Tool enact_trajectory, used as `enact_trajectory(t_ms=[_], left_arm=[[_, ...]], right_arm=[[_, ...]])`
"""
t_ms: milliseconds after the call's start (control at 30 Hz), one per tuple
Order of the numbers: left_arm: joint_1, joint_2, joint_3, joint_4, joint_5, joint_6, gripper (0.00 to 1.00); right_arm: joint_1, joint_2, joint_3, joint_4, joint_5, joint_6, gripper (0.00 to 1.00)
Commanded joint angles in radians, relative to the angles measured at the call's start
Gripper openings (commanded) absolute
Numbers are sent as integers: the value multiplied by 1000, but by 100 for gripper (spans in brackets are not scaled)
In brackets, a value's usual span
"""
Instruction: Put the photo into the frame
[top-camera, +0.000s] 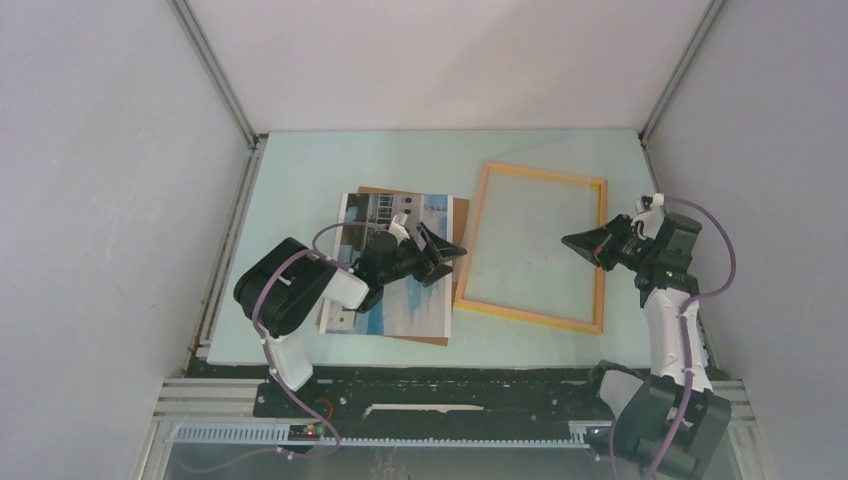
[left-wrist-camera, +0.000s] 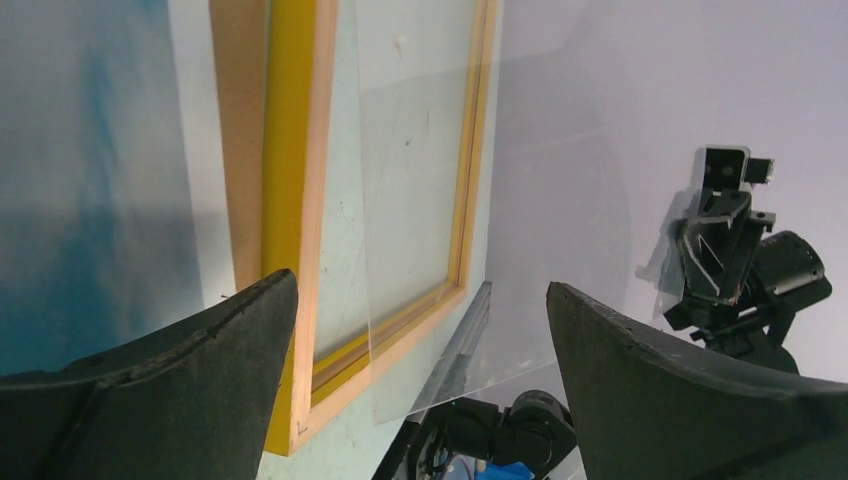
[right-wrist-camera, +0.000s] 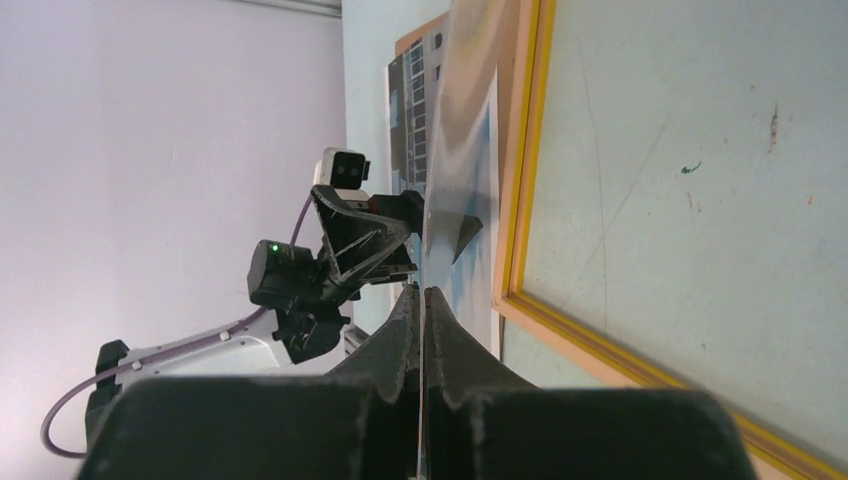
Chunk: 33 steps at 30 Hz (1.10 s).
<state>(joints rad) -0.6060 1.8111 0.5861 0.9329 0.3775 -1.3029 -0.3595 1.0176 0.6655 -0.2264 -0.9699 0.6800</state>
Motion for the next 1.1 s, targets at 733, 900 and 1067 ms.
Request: enact_trajectory(t_ms=[733,900,1067], left_arm=[[-18,-39,186,-387,-102,402,90],[-23,36,295,-440,-70,474,89],[-48,60,330,-450,-89,559,87]], right_arm=[[19,-104,-101,-160,104,-199,17],[27,-95,-136,-146,111,-209,24],[29,-96,-142,-156,124,-220,27]])
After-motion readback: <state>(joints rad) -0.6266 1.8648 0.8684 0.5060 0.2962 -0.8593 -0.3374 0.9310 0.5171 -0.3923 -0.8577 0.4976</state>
